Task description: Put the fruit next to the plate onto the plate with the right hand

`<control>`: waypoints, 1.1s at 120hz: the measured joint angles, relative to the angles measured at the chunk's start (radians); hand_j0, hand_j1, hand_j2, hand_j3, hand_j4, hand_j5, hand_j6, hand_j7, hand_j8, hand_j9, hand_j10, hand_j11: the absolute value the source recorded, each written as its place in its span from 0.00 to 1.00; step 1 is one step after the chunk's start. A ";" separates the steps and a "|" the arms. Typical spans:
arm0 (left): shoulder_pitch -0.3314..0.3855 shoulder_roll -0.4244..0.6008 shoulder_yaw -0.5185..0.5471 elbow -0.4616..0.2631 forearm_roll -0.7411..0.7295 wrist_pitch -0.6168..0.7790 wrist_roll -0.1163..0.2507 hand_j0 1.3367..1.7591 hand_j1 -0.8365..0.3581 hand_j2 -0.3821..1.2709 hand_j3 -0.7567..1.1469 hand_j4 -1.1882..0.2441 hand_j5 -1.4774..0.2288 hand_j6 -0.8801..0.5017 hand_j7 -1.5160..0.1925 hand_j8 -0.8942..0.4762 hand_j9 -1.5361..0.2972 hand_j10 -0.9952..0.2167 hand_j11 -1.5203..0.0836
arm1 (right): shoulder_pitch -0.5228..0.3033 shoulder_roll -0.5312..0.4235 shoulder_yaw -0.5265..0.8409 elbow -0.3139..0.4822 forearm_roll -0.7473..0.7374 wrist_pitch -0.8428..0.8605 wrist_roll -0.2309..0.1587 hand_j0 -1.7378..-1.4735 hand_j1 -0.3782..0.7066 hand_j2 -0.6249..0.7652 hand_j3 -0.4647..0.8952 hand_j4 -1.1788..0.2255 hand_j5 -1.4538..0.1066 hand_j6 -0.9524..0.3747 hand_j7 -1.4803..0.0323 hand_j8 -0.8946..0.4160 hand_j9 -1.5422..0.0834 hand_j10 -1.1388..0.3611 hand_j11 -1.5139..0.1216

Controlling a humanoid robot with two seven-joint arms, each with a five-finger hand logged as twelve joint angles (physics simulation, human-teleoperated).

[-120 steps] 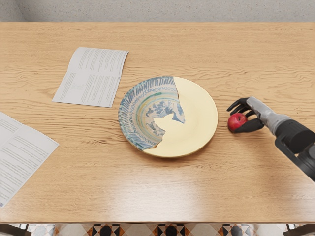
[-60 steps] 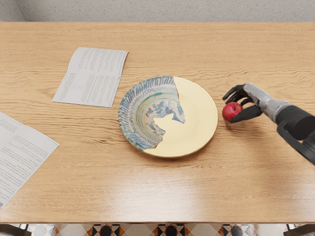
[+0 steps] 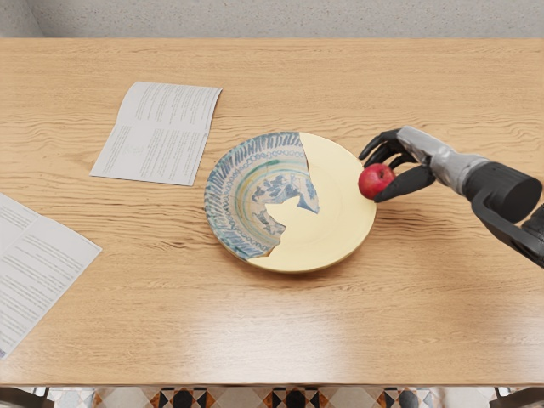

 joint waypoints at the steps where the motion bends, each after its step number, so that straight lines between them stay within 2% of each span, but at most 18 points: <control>1: 0.000 0.000 0.000 0.000 0.000 0.000 0.000 0.76 0.99 0.23 0.40 0.83 0.87 0.64 0.89 0.65 0.84 0.82 0.95 | 0.000 0.002 0.000 0.000 0.000 0.000 -0.001 0.30 0.56 0.62 0.34 0.43 0.42 0.27 0.47 0.37 0.46 0.41 0.44; 46: 0.000 0.000 0.000 0.000 0.000 0.000 0.000 0.76 0.99 0.23 0.40 0.83 0.87 0.64 0.89 0.65 0.84 0.82 0.95 | 0.011 0.087 0.004 0.003 0.000 0.028 -0.007 0.30 0.56 0.62 0.34 0.43 0.42 0.27 0.47 0.37 0.46 0.41 0.45; 119: 0.000 0.000 0.000 0.000 0.000 0.000 0.000 0.76 0.99 0.23 0.40 0.83 0.87 0.64 0.89 0.65 0.84 0.82 0.95 | -0.007 0.157 -0.013 0.002 -0.001 0.049 -0.008 0.30 0.55 0.58 0.34 0.44 0.45 0.27 0.49 0.37 0.48 0.42 0.47; 123: 0.000 0.000 0.000 0.000 0.000 0.000 0.000 0.76 0.99 0.23 0.40 0.83 0.87 0.64 0.89 0.65 0.84 0.82 0.95 | -0.010 0.157 -0.014 0.002 -0.002 0.045 -0.008 0.30 0.53 0.56 0.34 0.47 0.48 0.30 0.52 0.38 0.51 0.43 0.49; 132: 0.000 0.000 0.000 0.000 0.000 0.000 0.000 0.76 0.99 0.23 0.40 0.83 0.87 0.64 0.89 0.65 0.84 0.82 0.95 | -0.016 0.156 -0.014 0.001 -0.003 0.024 -0.008 0.30 0.42 0.52 0.34 0.56 0.59 0.40 0.63 0.45 0.62 0.51 0.60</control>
